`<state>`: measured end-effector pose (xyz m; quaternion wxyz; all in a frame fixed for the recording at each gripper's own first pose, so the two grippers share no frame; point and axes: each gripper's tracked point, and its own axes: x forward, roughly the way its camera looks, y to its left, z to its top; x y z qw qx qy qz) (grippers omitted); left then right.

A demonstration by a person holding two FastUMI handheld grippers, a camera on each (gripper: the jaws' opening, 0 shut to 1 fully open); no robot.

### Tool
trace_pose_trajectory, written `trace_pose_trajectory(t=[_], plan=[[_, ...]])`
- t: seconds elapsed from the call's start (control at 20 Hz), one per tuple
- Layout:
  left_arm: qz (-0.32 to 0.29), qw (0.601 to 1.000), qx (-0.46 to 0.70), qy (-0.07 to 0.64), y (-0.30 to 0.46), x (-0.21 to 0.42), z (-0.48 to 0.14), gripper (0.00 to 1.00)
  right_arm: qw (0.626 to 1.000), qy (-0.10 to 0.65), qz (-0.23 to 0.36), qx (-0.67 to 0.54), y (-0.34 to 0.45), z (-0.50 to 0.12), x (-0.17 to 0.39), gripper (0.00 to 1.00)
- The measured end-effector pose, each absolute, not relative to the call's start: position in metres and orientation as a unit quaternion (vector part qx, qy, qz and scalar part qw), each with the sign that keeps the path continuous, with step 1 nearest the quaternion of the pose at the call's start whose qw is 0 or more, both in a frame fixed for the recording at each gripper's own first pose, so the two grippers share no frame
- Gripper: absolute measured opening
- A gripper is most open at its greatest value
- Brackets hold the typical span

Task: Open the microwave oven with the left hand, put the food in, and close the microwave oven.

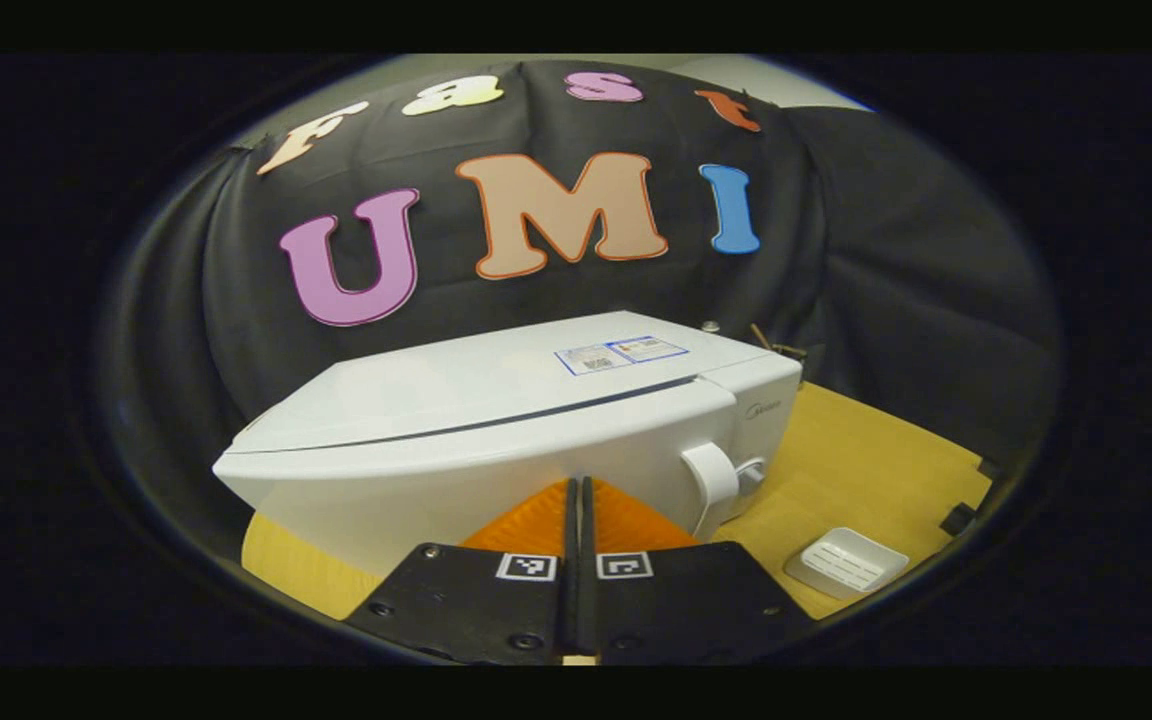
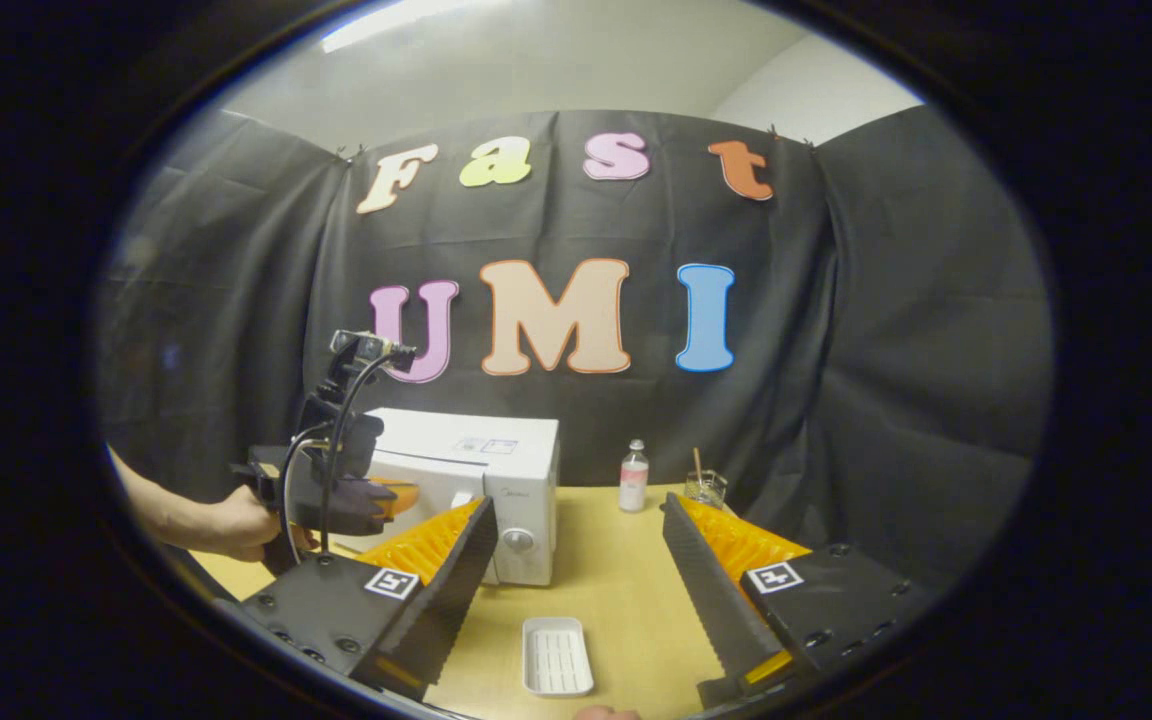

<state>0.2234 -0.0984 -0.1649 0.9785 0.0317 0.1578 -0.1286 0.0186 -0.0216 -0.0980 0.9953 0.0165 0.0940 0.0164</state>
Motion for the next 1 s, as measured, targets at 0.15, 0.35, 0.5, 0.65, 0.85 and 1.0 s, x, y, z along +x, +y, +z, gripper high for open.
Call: trace_pose_trajectory(t=[0.15, 0.35, 0.5, 0.65, 0.85, 1.0], plan=[[-0.129, 0.98, 0.033, 0.148, -0.104, 0.236, -0.165, 0.0, 0.996, 0.09, 0.017, 0.016, -0.024, -0.093, 0.023, 0.97], [-0.11, 0.981, 0.033, 0.154, -0.103, 0.239, -0.166, 0.01, 0.995, 0.098, 0.019, 0.006, -0.026, -0.1, 0.025, 0.97], [-0.117, 0.98, 0.036, 0.154, -0.106, 0.24, -0.168, 0.01, 0.995, 0.098, 0.022, 0.007, -0.022, -0.099, 0.027, 0.97], [-0.115, 0.98, 0.046, 0.158, -0.104, 0.237, -0.167, 0.01, 0.995, 0.099, 0.026, 0.003, -0.019, -0.1, 0.029, 0.96], [-0.108, 0.99, 0.026, 0.087, -0.092, 0.212, -0.104, 0.01, 0.995, 0.099, 0.032, -0.004, -0.016, -0.097, 0.031, 0.97], [-0.108, 0.993, 0.002, 0.052, -0.083, 0.18, -0.061, 0.01, 0.995, 0.097, 0.038, -0.007, -0.012, -0.092, 0.035, 0.97]])
